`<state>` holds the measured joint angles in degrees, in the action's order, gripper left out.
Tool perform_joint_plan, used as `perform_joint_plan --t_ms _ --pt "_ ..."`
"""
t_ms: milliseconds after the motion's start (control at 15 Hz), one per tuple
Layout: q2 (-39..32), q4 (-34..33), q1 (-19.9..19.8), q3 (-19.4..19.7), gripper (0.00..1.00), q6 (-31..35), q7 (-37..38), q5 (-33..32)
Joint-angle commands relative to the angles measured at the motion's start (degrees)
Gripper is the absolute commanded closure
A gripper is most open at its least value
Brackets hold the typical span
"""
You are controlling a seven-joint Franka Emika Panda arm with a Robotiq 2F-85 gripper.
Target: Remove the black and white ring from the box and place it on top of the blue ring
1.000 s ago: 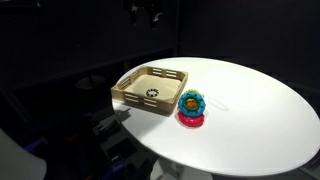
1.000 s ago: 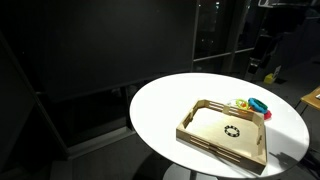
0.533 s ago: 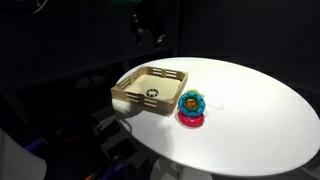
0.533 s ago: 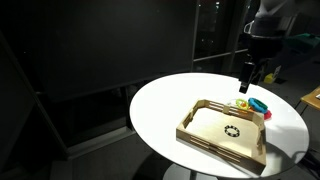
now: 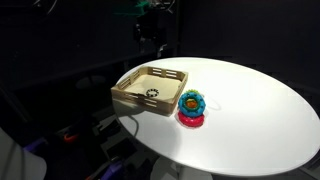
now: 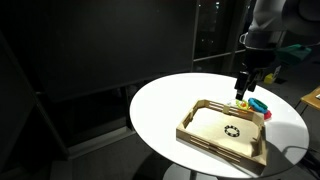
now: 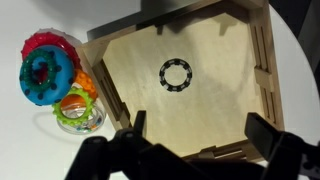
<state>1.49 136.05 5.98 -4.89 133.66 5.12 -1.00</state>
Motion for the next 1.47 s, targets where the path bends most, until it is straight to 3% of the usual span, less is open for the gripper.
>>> perform_joint_plan --t_ms 0,800,1400 --pt "0.03 -0.08 -0.23 -0.24 0.0 -0.13 -0.01 0.02" --pt "-13.03 -3.77 -0.01 0.95 0.0 0.46 2.03 -3.17" --pt "-20.34 -4.95 1.04 2.05 0.0 8.52 2.68 -3.87"
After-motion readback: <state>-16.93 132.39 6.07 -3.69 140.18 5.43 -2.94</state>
